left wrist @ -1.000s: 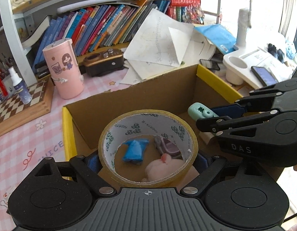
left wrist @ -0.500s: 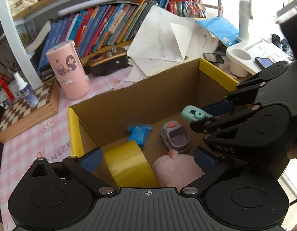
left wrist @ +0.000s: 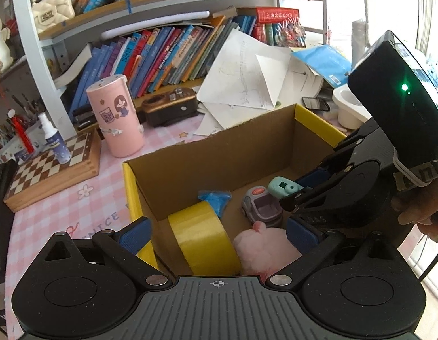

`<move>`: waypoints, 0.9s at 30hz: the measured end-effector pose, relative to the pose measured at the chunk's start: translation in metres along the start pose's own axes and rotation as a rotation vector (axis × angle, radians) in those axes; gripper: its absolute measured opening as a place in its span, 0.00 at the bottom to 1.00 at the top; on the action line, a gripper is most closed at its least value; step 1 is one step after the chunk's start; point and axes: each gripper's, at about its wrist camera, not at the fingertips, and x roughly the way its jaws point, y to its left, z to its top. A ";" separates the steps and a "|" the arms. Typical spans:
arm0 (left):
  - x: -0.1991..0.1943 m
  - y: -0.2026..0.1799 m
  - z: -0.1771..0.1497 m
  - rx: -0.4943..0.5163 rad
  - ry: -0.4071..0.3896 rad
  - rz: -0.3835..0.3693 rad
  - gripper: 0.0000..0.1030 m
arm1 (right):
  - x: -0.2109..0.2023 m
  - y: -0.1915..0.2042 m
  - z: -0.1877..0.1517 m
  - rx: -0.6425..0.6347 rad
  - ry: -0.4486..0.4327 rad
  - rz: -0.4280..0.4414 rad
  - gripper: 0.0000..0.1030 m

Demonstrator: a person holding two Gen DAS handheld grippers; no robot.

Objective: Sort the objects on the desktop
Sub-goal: 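Release the green object into the box with the right tool and raise both tools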

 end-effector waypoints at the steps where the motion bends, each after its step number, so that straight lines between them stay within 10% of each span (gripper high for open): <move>1: -0.002 0.001 0.000 -0.004 -0.008 0.001 0.99 | -0.001 0.000 0.000 0.000 -0.009 -0.004 0.22; 27: -0.090 0.021 -0.034 -0.177 -0.216 0.031 0.99 | -0.124 0.025 -0.055 0.299 -0.461 -0.175 0.35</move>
